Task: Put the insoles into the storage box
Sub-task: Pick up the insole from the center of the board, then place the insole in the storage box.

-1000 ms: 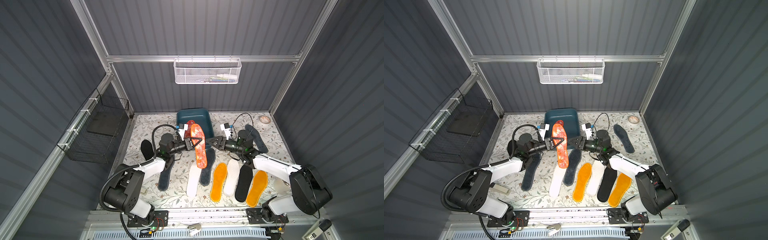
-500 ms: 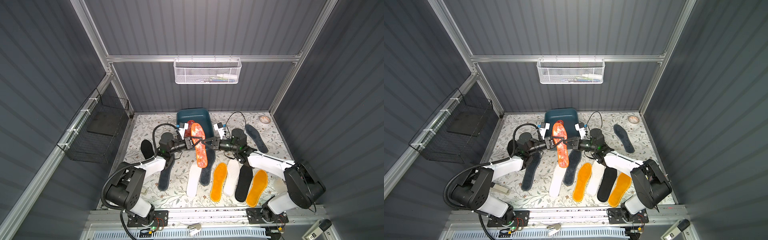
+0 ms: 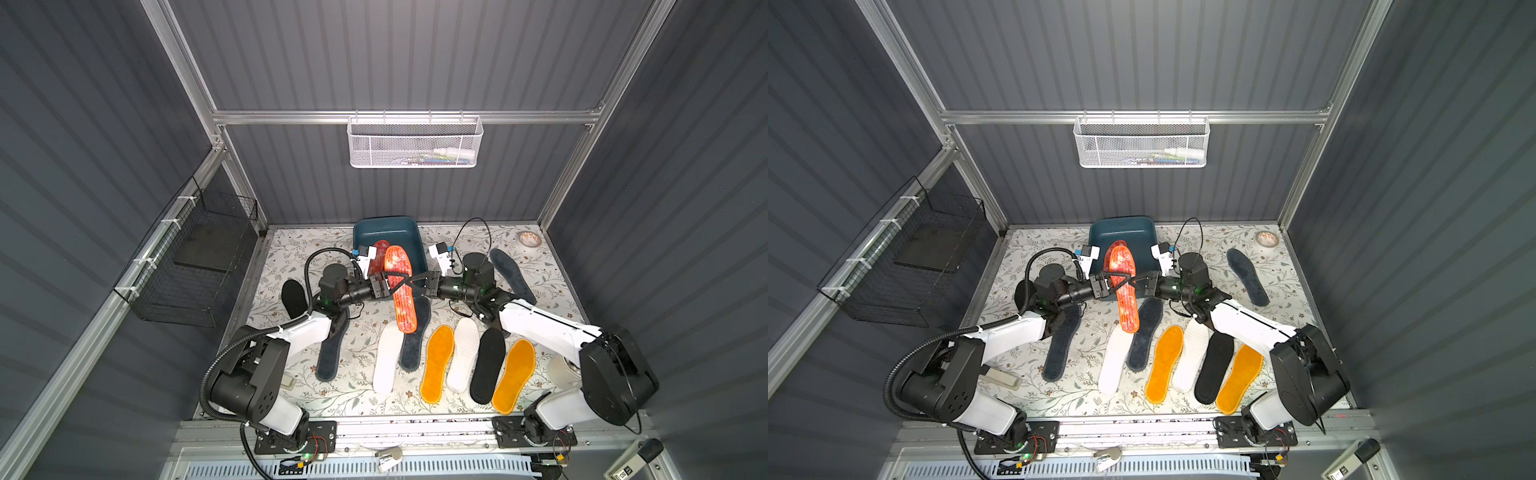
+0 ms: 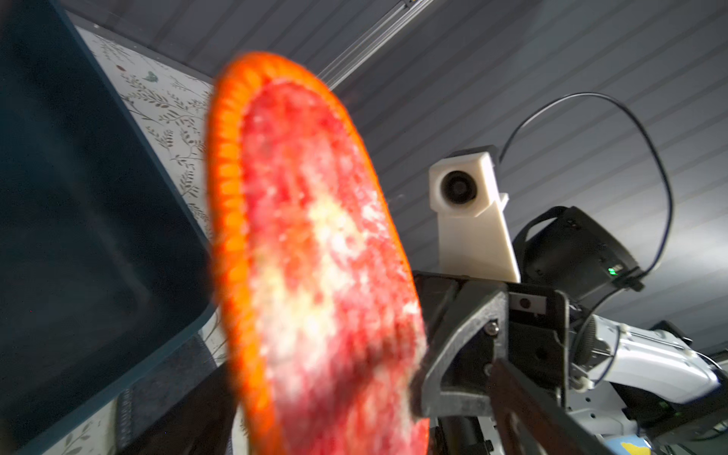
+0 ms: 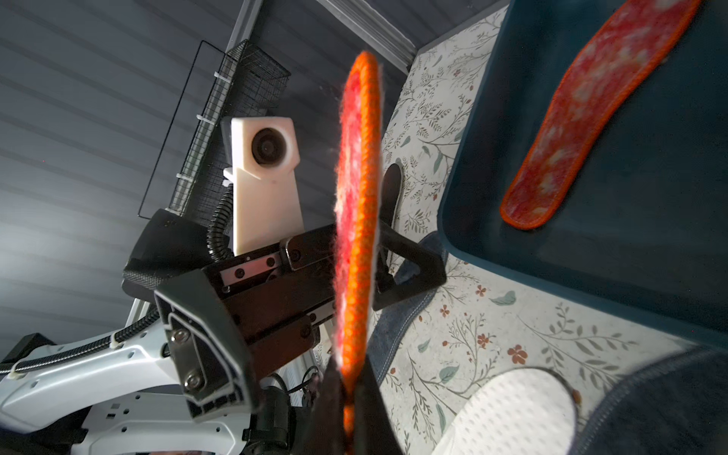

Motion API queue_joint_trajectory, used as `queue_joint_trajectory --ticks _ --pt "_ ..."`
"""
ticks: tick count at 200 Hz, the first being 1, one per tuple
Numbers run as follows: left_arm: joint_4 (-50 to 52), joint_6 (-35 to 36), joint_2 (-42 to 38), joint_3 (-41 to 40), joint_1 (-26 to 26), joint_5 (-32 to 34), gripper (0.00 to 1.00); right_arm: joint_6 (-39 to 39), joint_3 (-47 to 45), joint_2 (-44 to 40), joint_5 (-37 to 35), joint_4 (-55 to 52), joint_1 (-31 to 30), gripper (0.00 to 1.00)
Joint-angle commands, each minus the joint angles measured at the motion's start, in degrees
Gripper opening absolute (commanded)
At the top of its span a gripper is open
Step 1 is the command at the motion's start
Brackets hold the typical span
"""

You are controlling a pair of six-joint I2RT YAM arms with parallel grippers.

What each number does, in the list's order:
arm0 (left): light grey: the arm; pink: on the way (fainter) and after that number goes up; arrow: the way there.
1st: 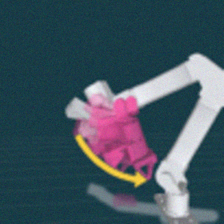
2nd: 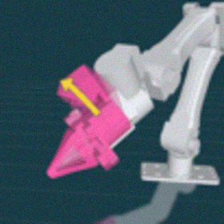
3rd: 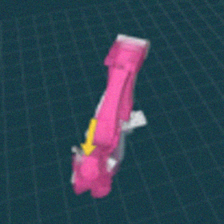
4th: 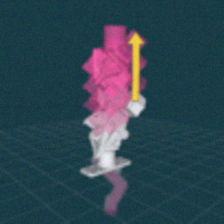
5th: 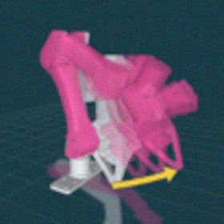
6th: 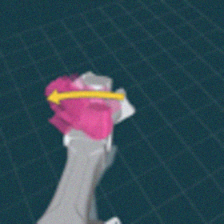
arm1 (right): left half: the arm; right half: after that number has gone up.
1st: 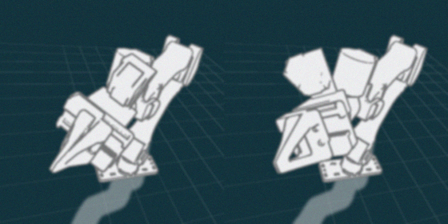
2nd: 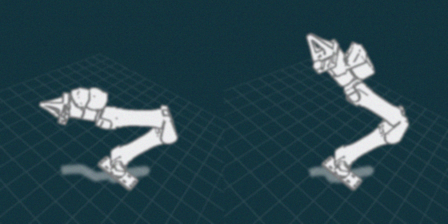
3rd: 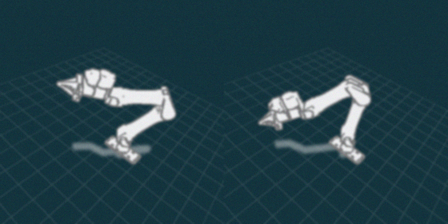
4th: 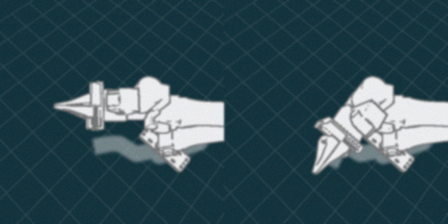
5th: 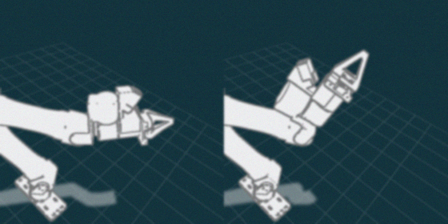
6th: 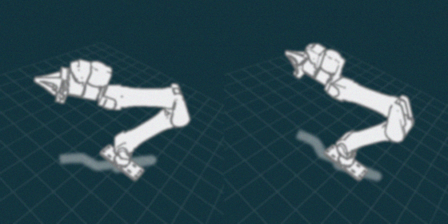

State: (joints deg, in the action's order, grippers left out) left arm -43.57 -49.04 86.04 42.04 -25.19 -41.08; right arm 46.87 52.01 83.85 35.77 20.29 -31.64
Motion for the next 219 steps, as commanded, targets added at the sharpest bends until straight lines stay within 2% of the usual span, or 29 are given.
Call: queue_joint_trajectory --ticks 1,44,62,95,122,167,219 --pt "11.4 8.2 -5.6 3.0 -0.1 4.5 1.0 -4.3 3.7 -1.8 -5.5 -10.3 0.7 0.0" --pt "35.5 19.1 -15.9 5.5 -0.1 21.4 1.0 -8.1 9.9 -0.7 -12.2 -21.0 2.5 0.0" --pt "41.5 20.8 -19.6 5.2 -0.1 28.7 1.0 -10.1 13.9 1.2 -14.5 -24.4 2.9 0.0" --pt "47.8 21.5 -25.2 3.0 -0.1 36.3 1.0 -12.8 21.4 6.5 -19.1 -28.4 3.6 0.0" --pt "52.3 21.5 -28.1 1.7 -0.1 40.0 1.0 -14.0 27.6 12.2 -19.8 -29.7 4.5 0.0" --pt "55.6 20.9 -32.4 -0.4 -0.1 40.9 1.0 -16.1 38.5 22.8 -19.9 -32.1 5.4 0.0" --pt "57.5 20.3 -34.4 -1.6 -0.1 41.3 1.0 -16.5 46.5 31.4 -17.7 -32.1 5.9 0.0"
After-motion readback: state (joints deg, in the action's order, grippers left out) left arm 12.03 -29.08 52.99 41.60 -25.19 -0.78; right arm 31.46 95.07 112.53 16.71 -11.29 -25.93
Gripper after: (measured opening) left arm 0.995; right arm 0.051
